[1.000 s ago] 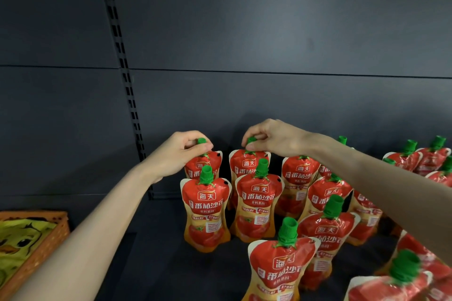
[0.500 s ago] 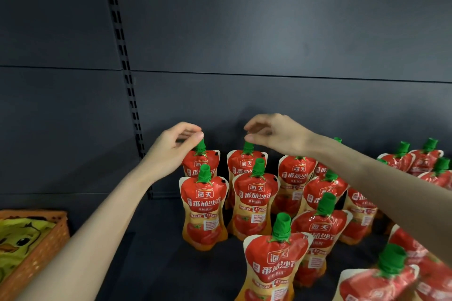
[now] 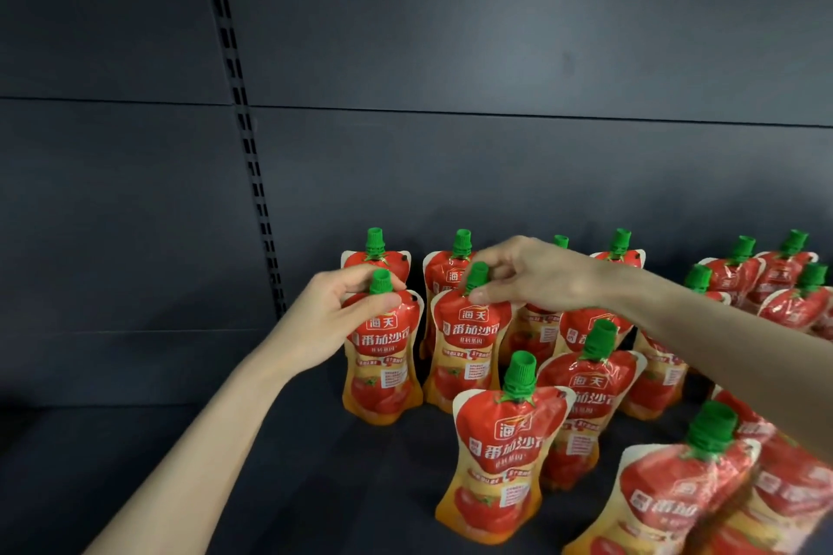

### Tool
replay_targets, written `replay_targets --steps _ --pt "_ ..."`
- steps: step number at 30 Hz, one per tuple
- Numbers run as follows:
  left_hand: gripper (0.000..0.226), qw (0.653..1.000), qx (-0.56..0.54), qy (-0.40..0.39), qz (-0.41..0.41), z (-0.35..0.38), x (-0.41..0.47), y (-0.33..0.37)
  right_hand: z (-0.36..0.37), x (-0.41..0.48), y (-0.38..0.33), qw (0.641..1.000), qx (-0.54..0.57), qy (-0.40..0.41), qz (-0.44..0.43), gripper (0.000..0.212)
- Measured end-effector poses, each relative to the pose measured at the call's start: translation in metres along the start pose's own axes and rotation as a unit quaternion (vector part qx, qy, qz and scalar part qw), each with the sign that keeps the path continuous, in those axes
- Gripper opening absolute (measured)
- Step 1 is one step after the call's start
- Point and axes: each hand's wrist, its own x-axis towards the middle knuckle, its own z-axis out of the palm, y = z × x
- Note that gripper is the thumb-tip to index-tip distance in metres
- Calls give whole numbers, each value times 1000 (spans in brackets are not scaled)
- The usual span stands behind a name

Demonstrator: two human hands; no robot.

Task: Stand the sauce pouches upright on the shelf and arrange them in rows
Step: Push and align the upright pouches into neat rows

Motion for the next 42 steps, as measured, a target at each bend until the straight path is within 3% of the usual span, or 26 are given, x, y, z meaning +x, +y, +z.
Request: replay_targets --steps 9,27,42 --pt "15 1000 1 -6 -10 -10 15 -4 3 9 0 999 -20 33 -16 19" --pt "17 1000 18 -15 -1 -13 14 -6 -4 11 -4 1000 -4 -21 6 22" --pt "16 999 23 -19 -17 -14 13 -1 -2 10 -4 1000 -8 -7 7 23"
